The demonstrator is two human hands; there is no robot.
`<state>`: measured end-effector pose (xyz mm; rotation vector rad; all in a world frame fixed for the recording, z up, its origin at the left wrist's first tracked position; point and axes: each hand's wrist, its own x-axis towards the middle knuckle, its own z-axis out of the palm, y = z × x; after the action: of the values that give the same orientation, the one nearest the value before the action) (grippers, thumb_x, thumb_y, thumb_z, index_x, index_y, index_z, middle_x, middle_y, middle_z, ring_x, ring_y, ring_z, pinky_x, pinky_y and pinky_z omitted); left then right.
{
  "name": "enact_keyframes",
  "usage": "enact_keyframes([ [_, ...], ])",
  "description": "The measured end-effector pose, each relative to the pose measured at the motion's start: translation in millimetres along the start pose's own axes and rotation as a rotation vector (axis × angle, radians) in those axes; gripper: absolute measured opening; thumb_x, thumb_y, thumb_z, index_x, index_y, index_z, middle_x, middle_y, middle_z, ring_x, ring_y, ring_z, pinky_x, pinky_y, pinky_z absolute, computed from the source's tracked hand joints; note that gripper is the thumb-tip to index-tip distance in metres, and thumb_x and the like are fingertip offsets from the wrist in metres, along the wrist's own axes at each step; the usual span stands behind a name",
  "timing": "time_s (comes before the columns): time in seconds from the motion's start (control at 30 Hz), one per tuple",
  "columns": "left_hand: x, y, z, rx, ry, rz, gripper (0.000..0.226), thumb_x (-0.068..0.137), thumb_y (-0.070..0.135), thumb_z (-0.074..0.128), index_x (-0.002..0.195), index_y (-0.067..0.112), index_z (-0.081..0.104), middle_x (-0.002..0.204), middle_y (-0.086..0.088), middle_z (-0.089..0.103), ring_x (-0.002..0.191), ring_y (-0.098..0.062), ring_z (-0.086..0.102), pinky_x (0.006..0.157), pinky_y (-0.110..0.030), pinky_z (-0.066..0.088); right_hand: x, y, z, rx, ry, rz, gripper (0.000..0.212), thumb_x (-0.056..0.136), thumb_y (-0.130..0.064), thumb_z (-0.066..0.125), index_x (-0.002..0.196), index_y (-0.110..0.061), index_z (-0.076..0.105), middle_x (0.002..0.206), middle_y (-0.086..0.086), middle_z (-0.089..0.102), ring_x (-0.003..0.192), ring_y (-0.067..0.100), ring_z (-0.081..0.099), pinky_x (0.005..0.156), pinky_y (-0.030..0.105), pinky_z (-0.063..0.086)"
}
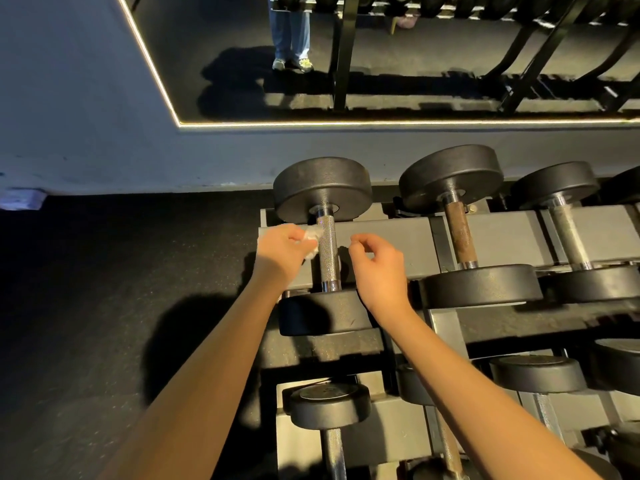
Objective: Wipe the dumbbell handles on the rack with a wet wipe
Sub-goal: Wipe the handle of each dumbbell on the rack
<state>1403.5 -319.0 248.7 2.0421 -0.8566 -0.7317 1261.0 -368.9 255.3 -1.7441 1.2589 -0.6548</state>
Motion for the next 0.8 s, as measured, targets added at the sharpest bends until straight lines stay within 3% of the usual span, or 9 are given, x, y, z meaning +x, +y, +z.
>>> enact_keyframes([
  [0.1, 9, 5, 9, -0.011, 0.073, 0.041, 0.007, 0.094, 0.017, 0.057, 0.091, 0.012, 0.062, 0.077, 0.006, 0.055, 0.074, -0.008, 0.053, 0.064, -0.014, 0.040, 0, 1, 1, -0.009, 0.006, 0.023, 0.033, 0.096, -0.023, 0.048, 0.126, -0.015, 0.059, 0.122, -0.001, 0.060, 0.109, 0.008, 0.053, 0.086, 0.023, 0.042],
  [0.2, 7, -1, 19, 0.007, 0.028, 0.017, 0.009, 0.093, 0.016, 0.060, 0.093, 0.008, 0.064, 0.080, 0.002, 0.055, 0.073, -0.008, 0.051, 0.060, -0.015, 0.038, 1, 2, 1, -0.001, 0.040, 0.025, 0.034, 0.096, -0.022, 0.048, 0.127, -0.016, 0.058, 0.125, 0.001, 0.060, 0.113, 0.011, 0.053, 0.091, 0.026, 0.044],
  [0.37, -5, -8, 0, 0.176, -0.243, 0.017, 0.007, 0.090, 0.018, 0.063, 0.093, 0.011, 0.065, 0.080, 0.005, 0.056, 0.074, -0.007, 0.051, 0.059, -0.014, 0.037, 1, 4, 2, 0.007, 0.046, 0.031, 0.033, 0.096, -0.022, 0.048, 0.126, -0.016, 0.059, 0.124, 0.000, 0.061, 0.111, 0.010, 0.054, 0.089, 0.024, 0.043],
  [0.47, 6, 2, -3, 0.121, -0.099, 0.031, 0.011, 0.093, 0.017, 0.060, 0.102, 0.012, 0.062, 0.090, 0.002, 0.057, 0.083, -0.010, 0.053, 0.065, -0.013, 0.040, 1, 3, 2, 0.006, 0.052, 0.034, 0.033, 0.096, -0.022, 0.049, 0.126, -0.015, 0.059, 0.124, 0.000, 0.061, 0.110, 0.009, 0.053, 0.090, 0.024, 0.042],
  [0.57, 15, 10, 6, 0.005, 0.015, 0.073, 0.009, 0.094, 0.014, 0.057, 0.097, 0.011, 0.064, 0.085, -0.001, 0.060, 0.082, -0.013, 0.057, 0.074, -0.024, 0.048, 1, 3, 1, 0.008, 0.047, 0.034, 0.033, 0.096, -0.021, 0.049, 0.126, -0.015, 0.060, 0.123, -0.001, 0.061, 0.107, 0.005, 0.052, 0.086, 0.020, 0.040],
  [0.7, 6, -1, 14, 0.043, -0.041, 0.091, 0.010, 0.093, 0.017, 0.060, 0.083, 0.014, 0.061, 0.072, 0.008, 0.052, 0.070, -0.006, 0.050, 0.061, -0.014, 0.038, 2, 4, 2, 0.006, 0.055, 0.035, 0.030, 0.095, -0.021, 0.049, 0.122, -0.015, 0.062, 0.117, -0.001, 0.063, 0.104, 0.007, 0.054, 0.081, 0.019, 0.040],
  [0.8, -2, -5, 10, 0.117, -0.142, 0.109, 0.009, 0.091, 0.022, 0.063, 0.086, 0.015, 0.061, 0.074, 0.010, 0.053, 0.073, -0.006, 0.052, 0.062, -0.012, 0.038, 3, 6, 3, 0.001, 0.058, 0.038, 0.030, 0.095, -0.020, 0.049, 0.120, -0.013, 0.063, 0.116, -0.001, 0.064, 0.104, 0.009, 0.056, 0.082, 0.021, 0.042],
])
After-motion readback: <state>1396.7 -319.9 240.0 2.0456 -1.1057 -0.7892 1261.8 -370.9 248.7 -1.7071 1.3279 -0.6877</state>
